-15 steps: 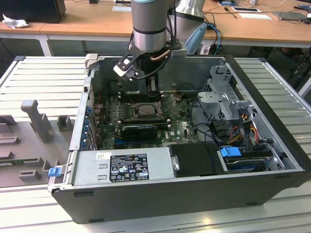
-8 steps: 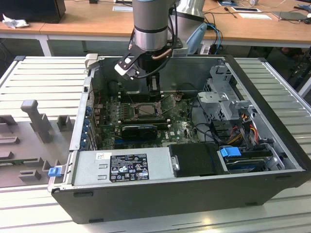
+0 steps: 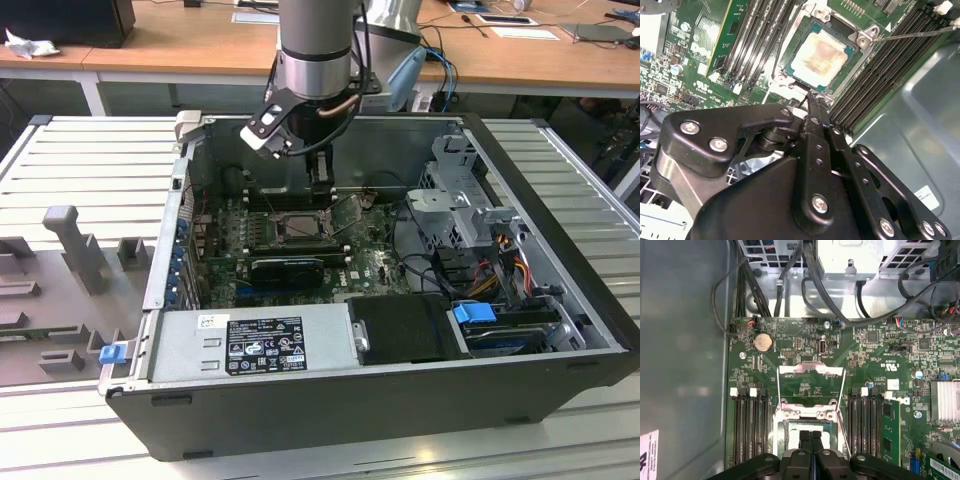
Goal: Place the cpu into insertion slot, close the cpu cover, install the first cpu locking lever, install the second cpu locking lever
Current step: 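Close the cpu cover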
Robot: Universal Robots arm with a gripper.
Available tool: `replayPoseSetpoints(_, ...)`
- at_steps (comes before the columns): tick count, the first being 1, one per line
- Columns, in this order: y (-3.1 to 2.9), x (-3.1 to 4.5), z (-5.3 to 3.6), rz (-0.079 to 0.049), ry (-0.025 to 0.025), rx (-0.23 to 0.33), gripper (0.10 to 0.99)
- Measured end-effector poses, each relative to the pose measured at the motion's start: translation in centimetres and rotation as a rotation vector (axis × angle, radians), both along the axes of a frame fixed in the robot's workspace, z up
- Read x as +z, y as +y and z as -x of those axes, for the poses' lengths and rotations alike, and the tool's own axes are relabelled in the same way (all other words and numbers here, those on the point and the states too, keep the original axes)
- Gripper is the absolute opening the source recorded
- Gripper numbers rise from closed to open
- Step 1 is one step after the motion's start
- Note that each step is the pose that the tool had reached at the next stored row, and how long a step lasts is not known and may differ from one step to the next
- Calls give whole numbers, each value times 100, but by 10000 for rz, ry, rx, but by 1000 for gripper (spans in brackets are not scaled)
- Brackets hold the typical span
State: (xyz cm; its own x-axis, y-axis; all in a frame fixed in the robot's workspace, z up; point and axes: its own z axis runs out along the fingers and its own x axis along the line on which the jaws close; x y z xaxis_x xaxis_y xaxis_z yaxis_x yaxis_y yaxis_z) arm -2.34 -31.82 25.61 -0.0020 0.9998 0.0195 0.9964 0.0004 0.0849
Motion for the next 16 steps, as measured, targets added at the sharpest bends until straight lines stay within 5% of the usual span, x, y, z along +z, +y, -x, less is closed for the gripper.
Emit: replayPoseSetpoints(16,6,0,-284,0,0,0,106)
